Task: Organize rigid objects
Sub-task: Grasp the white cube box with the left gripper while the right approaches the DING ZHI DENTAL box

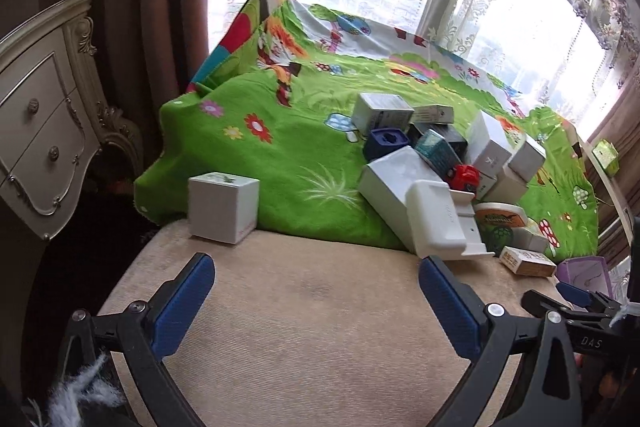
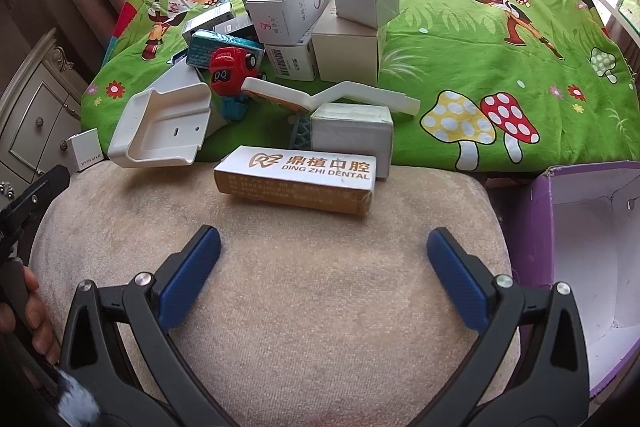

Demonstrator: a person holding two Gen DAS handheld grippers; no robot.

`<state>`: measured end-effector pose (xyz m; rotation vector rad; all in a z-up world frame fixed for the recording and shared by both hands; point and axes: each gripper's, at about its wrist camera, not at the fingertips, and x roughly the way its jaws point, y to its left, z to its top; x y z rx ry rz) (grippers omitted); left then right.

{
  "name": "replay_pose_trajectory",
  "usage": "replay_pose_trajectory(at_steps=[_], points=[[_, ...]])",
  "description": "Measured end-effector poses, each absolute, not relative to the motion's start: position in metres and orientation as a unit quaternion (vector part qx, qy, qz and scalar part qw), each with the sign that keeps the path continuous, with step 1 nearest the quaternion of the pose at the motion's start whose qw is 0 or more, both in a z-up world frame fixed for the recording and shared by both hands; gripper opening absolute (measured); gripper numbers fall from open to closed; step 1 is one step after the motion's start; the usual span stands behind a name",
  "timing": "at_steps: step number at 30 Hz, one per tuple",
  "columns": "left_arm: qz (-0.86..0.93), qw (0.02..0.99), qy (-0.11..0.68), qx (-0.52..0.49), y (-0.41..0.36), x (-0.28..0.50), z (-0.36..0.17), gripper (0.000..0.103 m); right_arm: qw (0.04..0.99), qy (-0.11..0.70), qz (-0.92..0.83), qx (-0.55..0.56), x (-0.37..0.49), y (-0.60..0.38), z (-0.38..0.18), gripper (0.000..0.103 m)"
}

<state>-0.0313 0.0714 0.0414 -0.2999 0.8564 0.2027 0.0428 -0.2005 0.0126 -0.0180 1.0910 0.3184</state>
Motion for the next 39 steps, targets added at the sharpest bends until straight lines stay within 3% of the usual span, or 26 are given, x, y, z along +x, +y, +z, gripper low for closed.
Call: replay_pose_trajectory(at_steps=[13,16,18,21,23,39], points=[[0.111,0.865,0.46,-0.168,0.135,-0.004,0.024,0.102,0.85,0.501,0.16,0.036,0.045,-0.213,0.02,0.103],[0.114,0.862,0.468,-0.16,0.14,0.005,0.021,0.099,0.849,0.501,0.162,0.046,0.047,-0.216,0.021,0.103],[0.111,0.856,0.479,-0.158,0.143,0.014,0.017,0.089,0.849,0.502,0.161,0.044,0.048,-0.217,0.022,0.103],[0.101,0.848,0.495,-0.157,0.144,0.024,0.008,0.065,0.848,0.505,0.158,0.039,0.05,-0.218,0.021,0.103],[0.098,0.847,0.499,-0.152,0.141,0.027,0.005,0.043,0.848,0.504,0.158,0.035,0.051,-0.217,0.021,0.103],[0.091,0.887,0.424,-0.158,0.103,-0.006,0.035,0.043,0.85,0.506,0.146,0.011,0.064,-0.191,0.023,0.103]])
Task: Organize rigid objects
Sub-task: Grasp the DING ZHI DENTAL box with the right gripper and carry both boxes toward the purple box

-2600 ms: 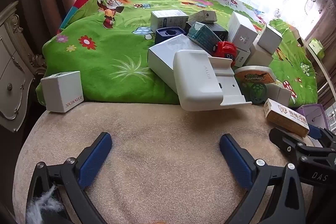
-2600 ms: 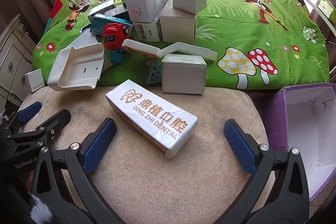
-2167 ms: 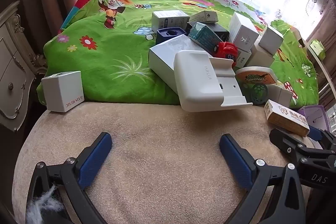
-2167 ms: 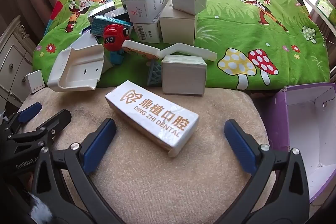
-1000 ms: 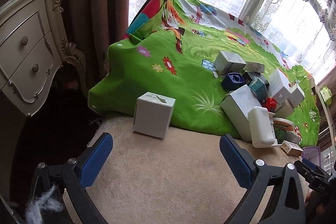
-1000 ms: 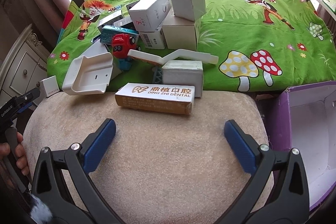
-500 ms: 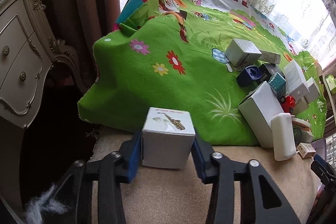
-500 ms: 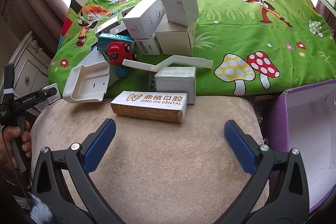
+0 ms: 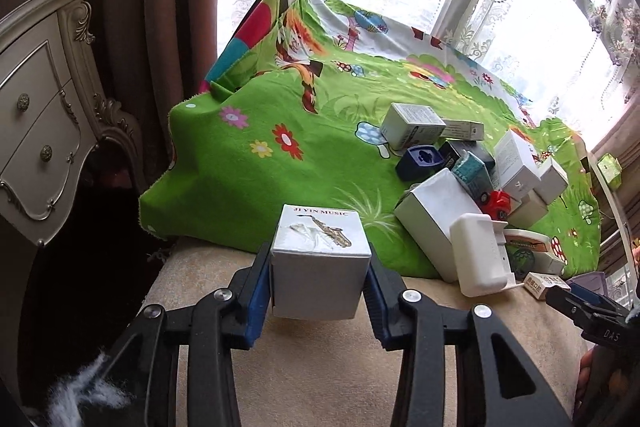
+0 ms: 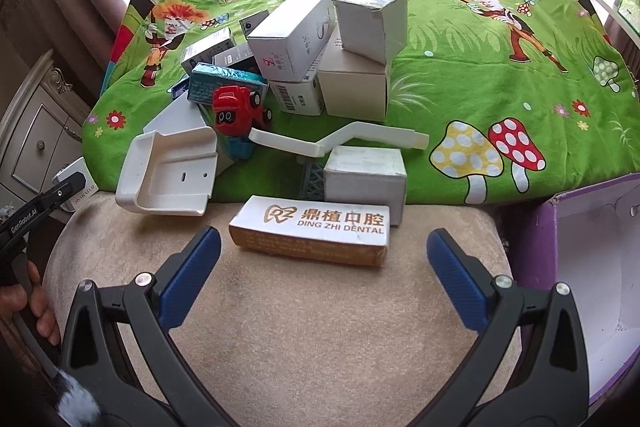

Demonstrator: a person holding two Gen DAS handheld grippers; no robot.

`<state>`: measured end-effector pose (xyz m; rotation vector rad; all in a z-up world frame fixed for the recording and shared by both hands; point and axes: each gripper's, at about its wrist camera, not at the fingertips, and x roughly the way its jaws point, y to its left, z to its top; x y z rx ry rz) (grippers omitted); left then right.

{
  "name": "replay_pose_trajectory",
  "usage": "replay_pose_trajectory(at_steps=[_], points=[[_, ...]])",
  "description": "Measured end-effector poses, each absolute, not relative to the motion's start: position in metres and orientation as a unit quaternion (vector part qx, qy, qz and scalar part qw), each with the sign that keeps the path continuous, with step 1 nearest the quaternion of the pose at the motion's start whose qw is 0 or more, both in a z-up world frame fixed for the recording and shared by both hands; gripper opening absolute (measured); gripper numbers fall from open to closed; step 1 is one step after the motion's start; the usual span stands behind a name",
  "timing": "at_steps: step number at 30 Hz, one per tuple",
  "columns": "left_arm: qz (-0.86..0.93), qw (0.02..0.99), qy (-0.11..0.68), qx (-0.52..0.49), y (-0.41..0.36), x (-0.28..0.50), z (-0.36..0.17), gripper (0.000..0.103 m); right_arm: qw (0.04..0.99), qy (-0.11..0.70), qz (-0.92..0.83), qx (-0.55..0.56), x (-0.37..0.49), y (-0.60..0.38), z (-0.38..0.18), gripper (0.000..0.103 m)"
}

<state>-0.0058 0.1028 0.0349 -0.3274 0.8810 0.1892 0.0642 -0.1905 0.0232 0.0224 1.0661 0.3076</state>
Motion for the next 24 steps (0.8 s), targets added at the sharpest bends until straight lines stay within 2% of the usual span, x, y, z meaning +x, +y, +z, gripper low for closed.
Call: replay_pose_trajectory(at_steps=[8,9,10,11,17,24], points=[[0.065,0.898,0.407,-0.155,0.07,-0.011,0.04,0.043,0.842,0.524,0.129,-0.006,0.073,-0.184,0.015,0.102],[0.061,0.899,0.404,-0.155,0.066,-0.012,0.04,0.043,0.843,0.523,0.129,-0.008,0.073,-0.185,0.015,0.1],[0.058,0.901,0.401,-0.154,0.061,-0.012,0.041,0.043,0.842,0.524,0.13,-0.009,0.073,-0.186,0.015,0.091],[0.056,0.902,0.399,-0.154,0.057,-0.013,0.043,0.043,0.84,0.526,0.131,-0.011,0.072,-0.186,0.014,0.087],[0.016,0.915,0.373,-0.151,0.028,-0.017,0.058,0.043,0.85,0.508,0.14,-0.015,0.061,-0.189,0.021,0.087],[-0.053,0.913,0.382,-0.13,-0.022,-0.012,0.063,0.043,0.867,0.479,0.139,0.008,0.043,-0.219,0.035,0.087]])
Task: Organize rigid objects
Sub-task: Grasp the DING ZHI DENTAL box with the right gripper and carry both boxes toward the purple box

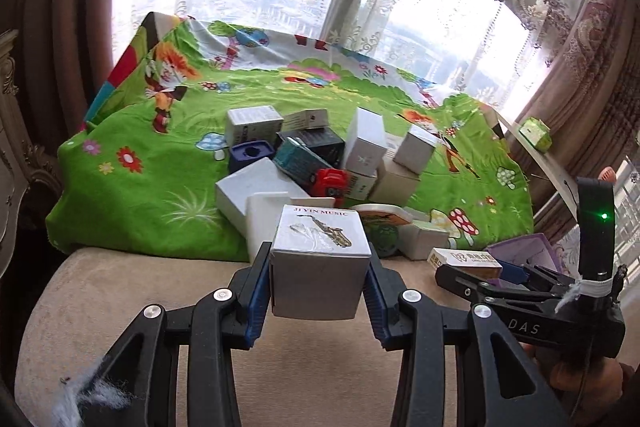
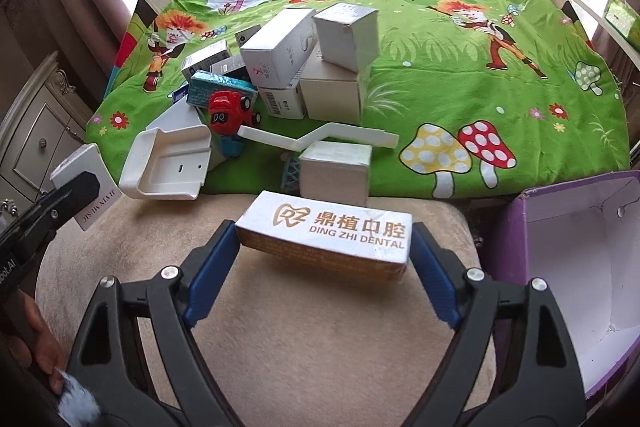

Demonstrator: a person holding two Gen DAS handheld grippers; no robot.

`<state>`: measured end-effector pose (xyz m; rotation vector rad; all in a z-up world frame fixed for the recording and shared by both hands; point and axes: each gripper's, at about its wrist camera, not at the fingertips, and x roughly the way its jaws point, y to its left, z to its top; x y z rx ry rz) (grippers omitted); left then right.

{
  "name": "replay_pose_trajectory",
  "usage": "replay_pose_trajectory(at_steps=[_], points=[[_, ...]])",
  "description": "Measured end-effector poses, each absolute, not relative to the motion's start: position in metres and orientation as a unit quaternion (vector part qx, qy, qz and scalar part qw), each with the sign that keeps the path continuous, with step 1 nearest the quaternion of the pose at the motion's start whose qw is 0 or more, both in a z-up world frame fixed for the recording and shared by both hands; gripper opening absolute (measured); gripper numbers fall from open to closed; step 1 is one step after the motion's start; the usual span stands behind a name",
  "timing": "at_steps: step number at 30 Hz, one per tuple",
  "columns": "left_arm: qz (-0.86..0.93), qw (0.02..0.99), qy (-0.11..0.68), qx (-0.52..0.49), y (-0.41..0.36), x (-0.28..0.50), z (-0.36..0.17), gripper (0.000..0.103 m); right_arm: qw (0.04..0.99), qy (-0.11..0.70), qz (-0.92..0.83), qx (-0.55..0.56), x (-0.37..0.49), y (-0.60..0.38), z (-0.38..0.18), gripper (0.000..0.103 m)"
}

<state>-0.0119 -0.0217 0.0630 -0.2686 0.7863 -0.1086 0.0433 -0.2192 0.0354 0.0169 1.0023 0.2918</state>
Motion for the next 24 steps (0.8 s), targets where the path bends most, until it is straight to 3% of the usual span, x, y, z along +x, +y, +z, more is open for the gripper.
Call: replay_pose_trajectory(at_steps=[24], points=[[-0.272,0.866,0.42,-0.007,-0.224,0.008,0.073,0.043,0.877,0.46,-0.032,0.137,0.01,-0.426,0.03,0.087]])
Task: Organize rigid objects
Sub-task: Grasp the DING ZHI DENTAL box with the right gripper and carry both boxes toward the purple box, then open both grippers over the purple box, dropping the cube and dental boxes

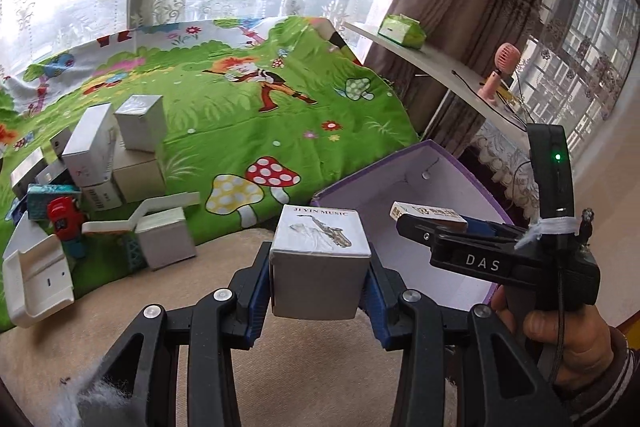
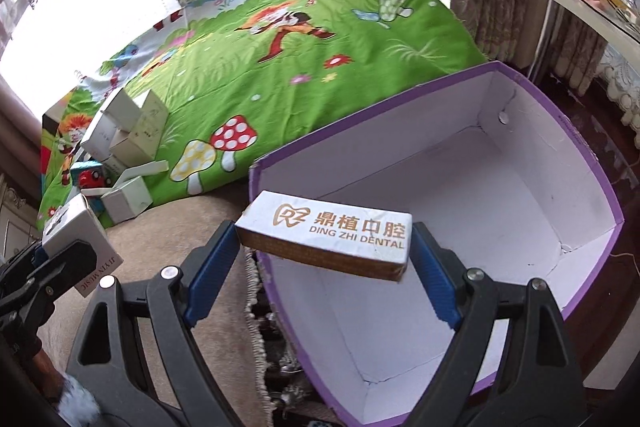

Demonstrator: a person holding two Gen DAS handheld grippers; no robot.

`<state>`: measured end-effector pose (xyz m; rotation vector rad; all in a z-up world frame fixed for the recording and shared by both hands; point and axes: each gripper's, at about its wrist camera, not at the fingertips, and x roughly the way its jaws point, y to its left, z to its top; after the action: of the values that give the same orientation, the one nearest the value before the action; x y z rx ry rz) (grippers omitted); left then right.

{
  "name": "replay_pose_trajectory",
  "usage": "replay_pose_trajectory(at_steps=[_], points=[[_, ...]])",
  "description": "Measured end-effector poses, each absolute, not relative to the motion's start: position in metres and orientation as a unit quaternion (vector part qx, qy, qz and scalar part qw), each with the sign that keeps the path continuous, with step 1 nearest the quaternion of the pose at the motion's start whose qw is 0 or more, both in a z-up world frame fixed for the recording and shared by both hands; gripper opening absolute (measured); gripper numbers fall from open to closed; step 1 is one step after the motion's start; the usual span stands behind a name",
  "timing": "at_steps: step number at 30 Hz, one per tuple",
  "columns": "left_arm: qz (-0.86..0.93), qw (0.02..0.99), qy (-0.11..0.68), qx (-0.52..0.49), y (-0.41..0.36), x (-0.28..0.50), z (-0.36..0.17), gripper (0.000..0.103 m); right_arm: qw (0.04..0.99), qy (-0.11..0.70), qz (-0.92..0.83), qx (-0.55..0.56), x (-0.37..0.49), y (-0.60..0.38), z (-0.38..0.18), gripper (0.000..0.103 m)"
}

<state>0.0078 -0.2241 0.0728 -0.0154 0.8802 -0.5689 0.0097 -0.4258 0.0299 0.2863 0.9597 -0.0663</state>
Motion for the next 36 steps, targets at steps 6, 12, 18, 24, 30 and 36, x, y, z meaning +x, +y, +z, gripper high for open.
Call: replay_pose_trajectory(at_steps=[6,12,18,24,30,36], points=[[-0.311,0.851,0.422,0.013,-0.26,0.013,0.076,0.043,0.876,0.456,-0.072,0.141,0.005,-0.457,0.028,0.087],[-0.34,0.834,0.434,0.022,-0.292,0.023,0.068,0.043,0.877,0.447,-0.106,0.141,0.003,-0.479,0.029,0.087],[-0.354,0.83,0.431,0.019,-0.305,0.025,0.069,0.064,0.878,0.439,-0.124,0.143,0.002,-0.49,0.031,0.087],[-0.318,0.85,0.42,0.007,-0.289,0.027,0.073,0.083,0.888,0.421,-0.127,0.133,0.001,-0.485,0.033,0.088],[-0.286,0.873,0.395,-0.011,-0.262,0.027,0.08,0.085,0.898,0.412,-0.118,0.098,0.003,-0.473,0.042,0.091],[-0.287,0.897,0.336,-0.002,-0.237,0.011,0.09,0.085,0.905,0.402,-0.118,0.076,0.003,-0.466,0.051,0.098]])
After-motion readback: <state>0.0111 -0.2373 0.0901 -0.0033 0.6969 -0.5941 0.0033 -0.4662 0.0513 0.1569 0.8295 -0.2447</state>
